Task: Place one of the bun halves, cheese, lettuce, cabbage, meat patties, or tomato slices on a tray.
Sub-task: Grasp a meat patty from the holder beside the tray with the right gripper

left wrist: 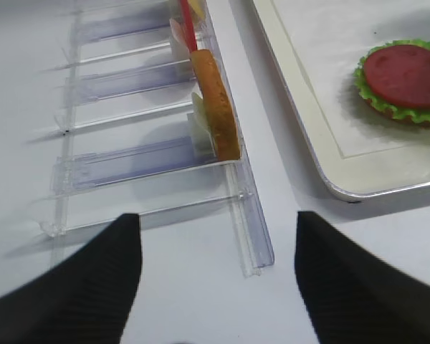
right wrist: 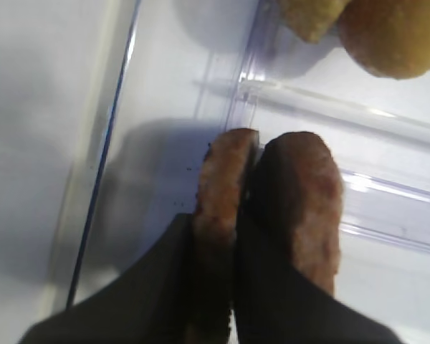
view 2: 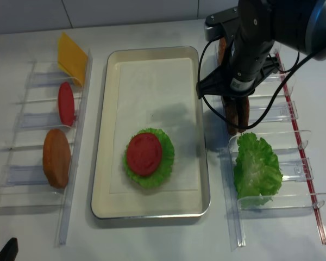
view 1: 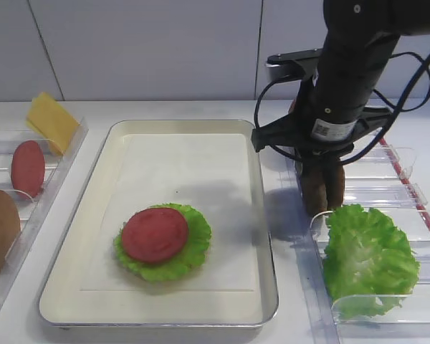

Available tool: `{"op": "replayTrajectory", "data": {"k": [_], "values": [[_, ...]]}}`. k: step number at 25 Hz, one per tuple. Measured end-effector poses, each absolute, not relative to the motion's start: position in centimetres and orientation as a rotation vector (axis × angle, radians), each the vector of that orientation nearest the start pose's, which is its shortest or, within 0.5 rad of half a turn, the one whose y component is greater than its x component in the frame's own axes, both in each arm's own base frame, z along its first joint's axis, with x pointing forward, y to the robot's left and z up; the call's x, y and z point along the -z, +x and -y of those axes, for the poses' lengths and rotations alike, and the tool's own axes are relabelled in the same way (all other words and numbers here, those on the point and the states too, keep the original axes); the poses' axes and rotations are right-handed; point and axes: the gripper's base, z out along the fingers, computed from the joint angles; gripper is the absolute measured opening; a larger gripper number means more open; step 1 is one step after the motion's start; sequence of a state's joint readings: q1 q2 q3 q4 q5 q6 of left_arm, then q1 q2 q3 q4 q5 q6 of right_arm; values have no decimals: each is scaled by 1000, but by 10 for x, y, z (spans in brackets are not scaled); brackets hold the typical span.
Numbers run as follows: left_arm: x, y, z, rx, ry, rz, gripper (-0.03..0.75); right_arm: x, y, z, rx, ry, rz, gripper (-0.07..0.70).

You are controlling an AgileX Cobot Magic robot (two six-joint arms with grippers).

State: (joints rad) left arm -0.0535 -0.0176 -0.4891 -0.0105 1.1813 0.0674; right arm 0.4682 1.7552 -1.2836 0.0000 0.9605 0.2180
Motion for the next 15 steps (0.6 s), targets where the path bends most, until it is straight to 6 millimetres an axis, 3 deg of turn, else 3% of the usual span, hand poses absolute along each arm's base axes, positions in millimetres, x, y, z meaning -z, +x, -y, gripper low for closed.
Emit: {"op": "replayTrajectory", "data": {"k": [9, 15], "values": [[-265, -12, 0, 5, 132, -2154, 465, -248, 306, -157, -144, -361, -2922, 170], [-265, -12, 0, 5, 132, -2154, 464, -277, 310, -165, -235, -380, -2889, 167]]}}
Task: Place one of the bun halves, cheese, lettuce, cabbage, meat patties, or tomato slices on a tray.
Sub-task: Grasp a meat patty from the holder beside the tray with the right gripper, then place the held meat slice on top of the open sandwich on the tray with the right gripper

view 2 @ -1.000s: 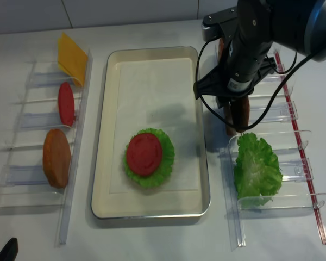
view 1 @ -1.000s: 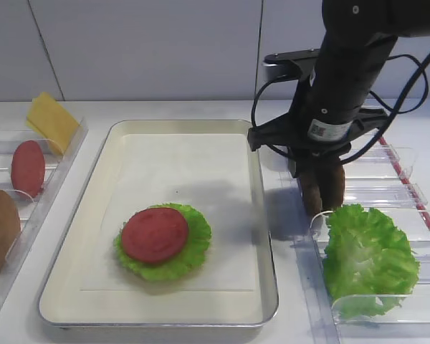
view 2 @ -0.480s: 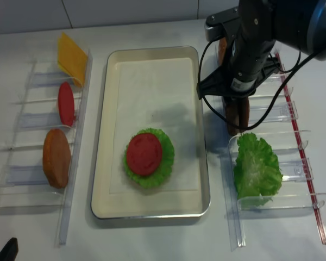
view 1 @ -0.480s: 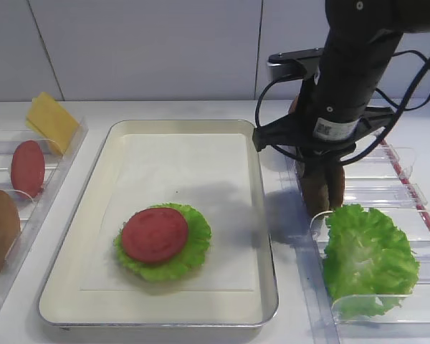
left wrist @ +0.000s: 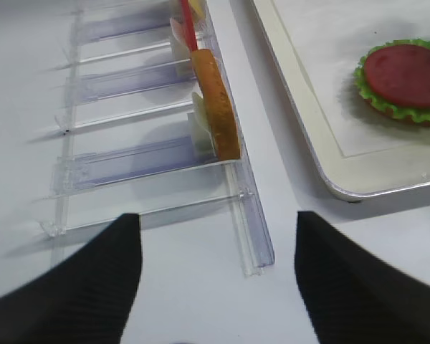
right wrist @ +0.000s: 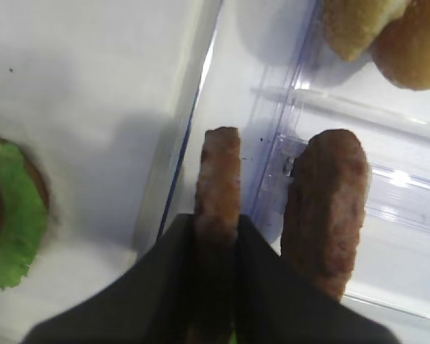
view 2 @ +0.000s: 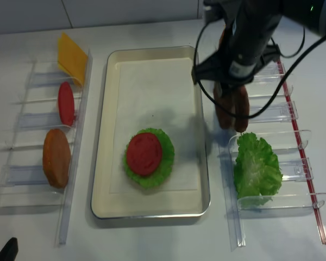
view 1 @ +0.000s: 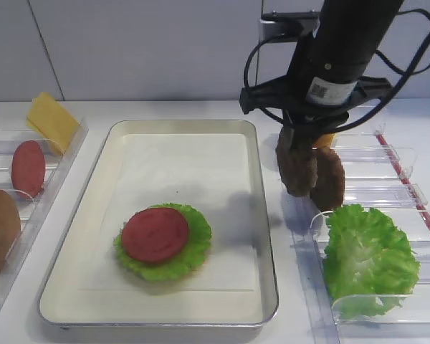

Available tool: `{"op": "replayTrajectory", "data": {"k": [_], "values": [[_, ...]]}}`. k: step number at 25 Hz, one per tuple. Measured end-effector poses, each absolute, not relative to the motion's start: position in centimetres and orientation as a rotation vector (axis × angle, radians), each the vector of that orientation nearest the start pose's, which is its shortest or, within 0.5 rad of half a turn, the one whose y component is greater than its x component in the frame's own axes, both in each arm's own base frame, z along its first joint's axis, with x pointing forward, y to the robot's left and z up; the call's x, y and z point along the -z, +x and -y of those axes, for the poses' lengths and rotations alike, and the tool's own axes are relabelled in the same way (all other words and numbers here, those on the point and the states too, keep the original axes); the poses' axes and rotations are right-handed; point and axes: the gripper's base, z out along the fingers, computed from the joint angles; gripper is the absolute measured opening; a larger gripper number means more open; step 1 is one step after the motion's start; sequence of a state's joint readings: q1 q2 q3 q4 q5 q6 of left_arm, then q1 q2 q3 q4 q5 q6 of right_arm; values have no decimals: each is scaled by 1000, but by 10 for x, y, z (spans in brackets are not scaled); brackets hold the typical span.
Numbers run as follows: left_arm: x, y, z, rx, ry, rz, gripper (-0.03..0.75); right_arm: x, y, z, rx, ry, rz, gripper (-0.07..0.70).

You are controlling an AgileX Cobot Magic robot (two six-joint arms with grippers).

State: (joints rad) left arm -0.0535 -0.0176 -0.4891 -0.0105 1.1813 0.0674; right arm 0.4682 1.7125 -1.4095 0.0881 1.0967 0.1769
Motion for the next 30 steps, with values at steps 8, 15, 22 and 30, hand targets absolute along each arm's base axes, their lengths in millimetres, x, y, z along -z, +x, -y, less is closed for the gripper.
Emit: {"op": "replayTrajectory", "data": {"k": [8, 15, 22, 30], "values": [[-265, -12, 0, 5, 132, -2154, 464, -306, 308, -173, -367, -497, -2857, 167], [-265, -12, 0, 5, 132, -2154, 464, -310, 300, -175, -430, -612, -2871, 166], [-265, -12, 0, 5, 132, -2154, 464, -325, 277, -165, -455, -661, -2826, 166], [-265, -12, 0, 5, 132, -2154, 464, -319, 227, -139, -452, -662, -2792, 166]]}}
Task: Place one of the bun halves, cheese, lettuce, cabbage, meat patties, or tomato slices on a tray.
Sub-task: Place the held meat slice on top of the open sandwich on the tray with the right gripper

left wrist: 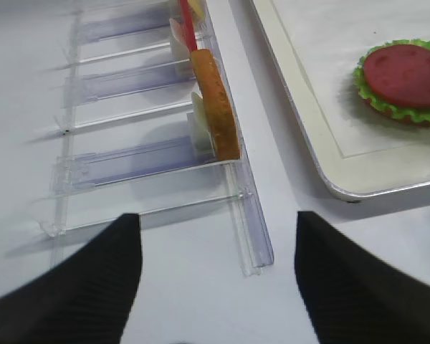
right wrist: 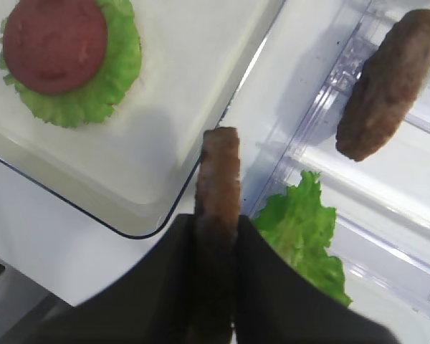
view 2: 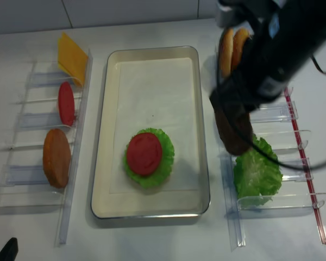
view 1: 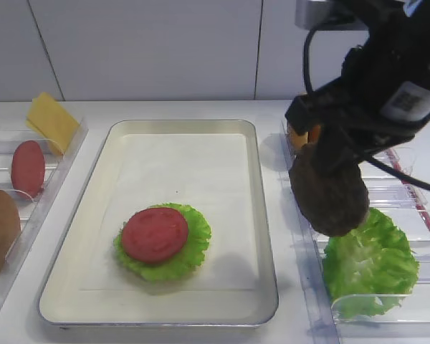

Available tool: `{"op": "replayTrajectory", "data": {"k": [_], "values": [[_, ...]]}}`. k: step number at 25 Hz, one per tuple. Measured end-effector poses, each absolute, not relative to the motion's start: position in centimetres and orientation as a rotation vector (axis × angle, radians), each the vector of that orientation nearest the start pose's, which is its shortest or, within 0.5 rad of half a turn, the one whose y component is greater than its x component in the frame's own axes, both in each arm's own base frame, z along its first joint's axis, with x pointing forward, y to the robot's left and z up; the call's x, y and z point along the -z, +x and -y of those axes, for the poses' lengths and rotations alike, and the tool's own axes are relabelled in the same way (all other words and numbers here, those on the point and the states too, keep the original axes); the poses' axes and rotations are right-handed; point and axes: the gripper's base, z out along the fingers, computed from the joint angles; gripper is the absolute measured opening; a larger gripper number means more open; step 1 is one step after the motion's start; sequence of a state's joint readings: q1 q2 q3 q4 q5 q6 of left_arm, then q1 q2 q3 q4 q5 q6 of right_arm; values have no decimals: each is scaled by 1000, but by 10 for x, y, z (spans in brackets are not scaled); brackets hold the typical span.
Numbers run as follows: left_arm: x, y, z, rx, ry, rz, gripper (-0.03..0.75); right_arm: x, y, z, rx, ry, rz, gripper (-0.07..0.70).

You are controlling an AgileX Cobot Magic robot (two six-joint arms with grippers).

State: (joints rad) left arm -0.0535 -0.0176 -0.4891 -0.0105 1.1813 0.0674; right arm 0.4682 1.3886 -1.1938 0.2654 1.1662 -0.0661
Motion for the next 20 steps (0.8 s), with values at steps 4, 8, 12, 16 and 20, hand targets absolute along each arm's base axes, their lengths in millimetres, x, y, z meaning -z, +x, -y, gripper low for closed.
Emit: {"op": "replayTrajectory", "data": {"k": [4, 8, 12, 16, 20], "values": [[-265, -12, 0, 5, 132, -2154, 464, -311, 209, -135, -528, -664, -2747, 166], [-265, -12, 0, 5, 132, -2154, 464, -310, 205, -144, -698, -699, -2658, 165], [-265, -12, 0, 5, 132, -2154, 464, -315, 208, -153, -837, -670, -2537, 165], [-265, -12, 0, 5, 132, -2154, 464, -324, 212, -163, -976, -625, -2419, 165], [-265, -12, 0, 5, 132, -2154, 464, -317, 223, -177, -1150, -601, -2376, 165]]}}
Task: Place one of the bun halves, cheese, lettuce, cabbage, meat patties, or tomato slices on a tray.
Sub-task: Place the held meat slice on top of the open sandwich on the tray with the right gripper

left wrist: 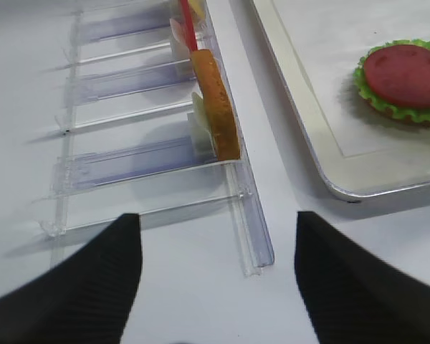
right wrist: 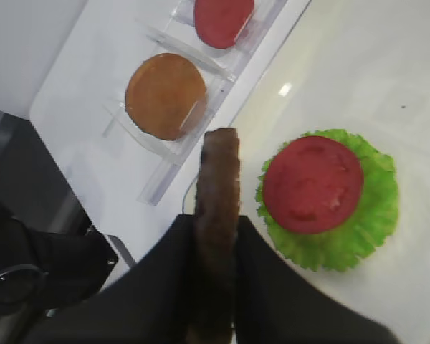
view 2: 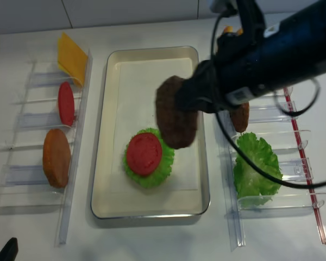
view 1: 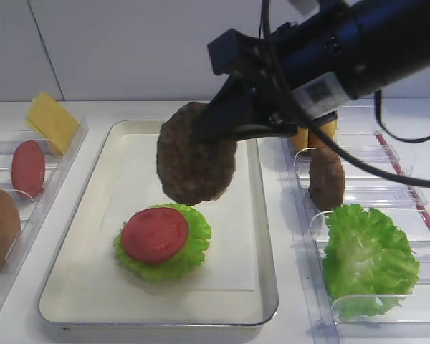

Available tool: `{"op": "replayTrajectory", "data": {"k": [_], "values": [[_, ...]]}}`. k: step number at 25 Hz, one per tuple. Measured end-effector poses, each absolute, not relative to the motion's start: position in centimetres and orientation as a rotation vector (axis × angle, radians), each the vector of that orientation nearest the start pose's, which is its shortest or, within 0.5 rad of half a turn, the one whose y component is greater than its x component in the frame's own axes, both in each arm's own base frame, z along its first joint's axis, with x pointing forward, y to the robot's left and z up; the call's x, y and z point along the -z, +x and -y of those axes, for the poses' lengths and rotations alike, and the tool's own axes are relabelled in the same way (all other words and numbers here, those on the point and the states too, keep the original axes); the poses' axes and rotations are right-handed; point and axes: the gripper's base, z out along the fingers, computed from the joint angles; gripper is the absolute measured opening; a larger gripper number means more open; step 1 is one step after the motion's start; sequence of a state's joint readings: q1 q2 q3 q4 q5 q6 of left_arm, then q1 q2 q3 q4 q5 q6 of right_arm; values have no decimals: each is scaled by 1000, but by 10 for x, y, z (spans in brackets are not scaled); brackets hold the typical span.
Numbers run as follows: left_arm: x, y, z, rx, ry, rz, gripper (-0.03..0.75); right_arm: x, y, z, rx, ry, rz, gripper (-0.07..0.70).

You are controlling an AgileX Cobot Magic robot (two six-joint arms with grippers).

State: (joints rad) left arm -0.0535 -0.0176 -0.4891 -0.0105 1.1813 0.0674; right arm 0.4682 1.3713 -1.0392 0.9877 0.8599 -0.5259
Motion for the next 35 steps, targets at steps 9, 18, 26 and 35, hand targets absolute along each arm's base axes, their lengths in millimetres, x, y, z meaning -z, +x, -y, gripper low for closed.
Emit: {"op": "replayTrajectory", "data": {"k": [9, 18, 26, 35], "values": [[-265, -12, 0, 5, 132, -2154, 464, -270, 251, -207, -1460, -588, -2391, 165], [-265, -12, 0, 5, 132, -2154, 464, -233, 267, -221, -1614, -562, -2394, 165], [-265, -12, 0, 5, 132, -2154, 464, -214, 281, -214, -1785, -480, -2364, 165], [-265, -12, 0, 5, 132, -2154, 464, -186, 292, -214, -1818, -416, -2389, 165]]}}
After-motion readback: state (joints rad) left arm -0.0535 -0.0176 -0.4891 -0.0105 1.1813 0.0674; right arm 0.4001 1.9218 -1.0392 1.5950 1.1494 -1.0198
